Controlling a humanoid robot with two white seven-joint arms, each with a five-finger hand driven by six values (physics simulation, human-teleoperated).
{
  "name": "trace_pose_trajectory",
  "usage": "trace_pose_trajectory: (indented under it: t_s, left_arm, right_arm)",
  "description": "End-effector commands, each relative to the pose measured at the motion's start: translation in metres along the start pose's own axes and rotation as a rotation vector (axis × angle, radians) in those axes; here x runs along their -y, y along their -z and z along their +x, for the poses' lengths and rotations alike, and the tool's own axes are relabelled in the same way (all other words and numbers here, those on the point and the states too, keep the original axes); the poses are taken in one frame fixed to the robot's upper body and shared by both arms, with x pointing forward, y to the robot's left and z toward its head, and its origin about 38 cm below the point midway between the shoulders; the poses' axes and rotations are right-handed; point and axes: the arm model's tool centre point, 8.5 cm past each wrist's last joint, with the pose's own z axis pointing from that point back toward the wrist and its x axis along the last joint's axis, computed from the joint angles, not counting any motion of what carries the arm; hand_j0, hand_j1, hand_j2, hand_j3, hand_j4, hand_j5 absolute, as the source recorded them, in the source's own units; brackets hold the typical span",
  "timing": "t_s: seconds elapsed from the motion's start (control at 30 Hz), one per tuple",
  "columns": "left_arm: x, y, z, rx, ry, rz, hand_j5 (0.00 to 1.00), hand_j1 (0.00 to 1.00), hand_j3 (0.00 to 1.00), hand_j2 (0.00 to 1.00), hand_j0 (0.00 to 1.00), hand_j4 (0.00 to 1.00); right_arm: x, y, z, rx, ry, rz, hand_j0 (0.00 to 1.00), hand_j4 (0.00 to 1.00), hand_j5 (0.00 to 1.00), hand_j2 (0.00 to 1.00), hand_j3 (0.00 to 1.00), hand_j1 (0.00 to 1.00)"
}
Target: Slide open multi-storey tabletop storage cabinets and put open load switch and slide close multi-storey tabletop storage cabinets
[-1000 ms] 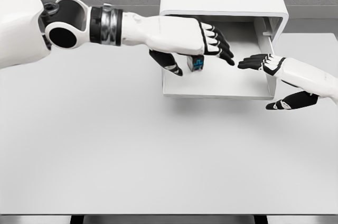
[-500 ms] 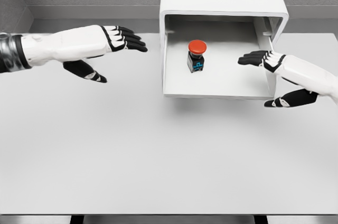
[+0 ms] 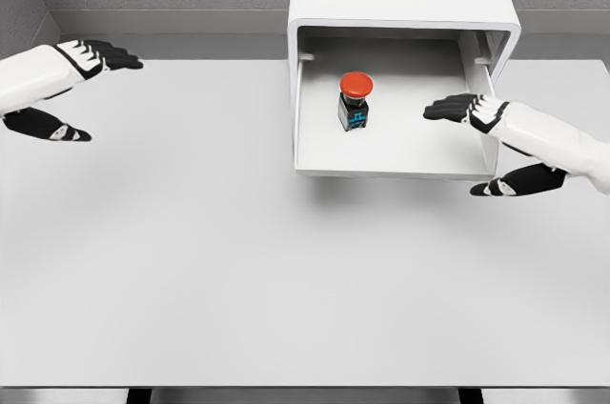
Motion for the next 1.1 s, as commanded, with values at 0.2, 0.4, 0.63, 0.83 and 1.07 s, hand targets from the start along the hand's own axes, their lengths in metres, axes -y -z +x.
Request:
trace_pose_trajectory:
  t_s: [0.2, 0.4, 0.63, 0.83, 1.07]
  left_arm:
    - [0.002, -0.005, -0.015, -0.048, -0.015, 0.010, 1.00, 1.00, 1.00, 1.00, 1.00, 1.00]
    - [0.037, 0.026, -0.009, -0.005, -0.087, 0.005, 1.00, 1.00, 1.00, 1.00, 1.00, 1.00]
    - [0.036, 0.026, -0.010, -0.008, -0.066, -0.001, 1.00, 1.00, 1.00, 1.00, 1.00, 1.00]
    - [0.036, 0.024, -0.013, -0.016, -0.069, 0.003, 1.00, 1.00, 1.00, 1.00, 1.00, 1.00]
    - [0.039, 0.021, -0.015, -0.027, -0.068, -0.010, 1.00, 1.00, 1.00, 1.00, 1.00, 1.00]
  right_arm:
    - [0.003, 0.005, 0.001, 0.012, 0.000, -0.007, 1.00, 1.00, 1.00, 1.00, 1.00, 1.00]
    - [-0.001, 0.012, 0.001, 0.028, 0.005, 0.002, 1.00, 1.00, 1.00, 1.00, 1.00, 1.00]
    - [-0.005, 0.016, 0.001, 0.034, 0.010, 0.011, 1.00, 1.00, 1.00, 1.00, 1.00, 1.00]
    - [-0.003, 0.019, 0.000, 0.039, 0.007, 0.002, 1.00, 1.00, 1.00, 1.00, 1.00, 1.00]
    - [0.001, 0.023, -0.001, 0.045, 0.003, -0.011, 1.00, 1.00, 1.00, 1.00, 1.00, 1.00]
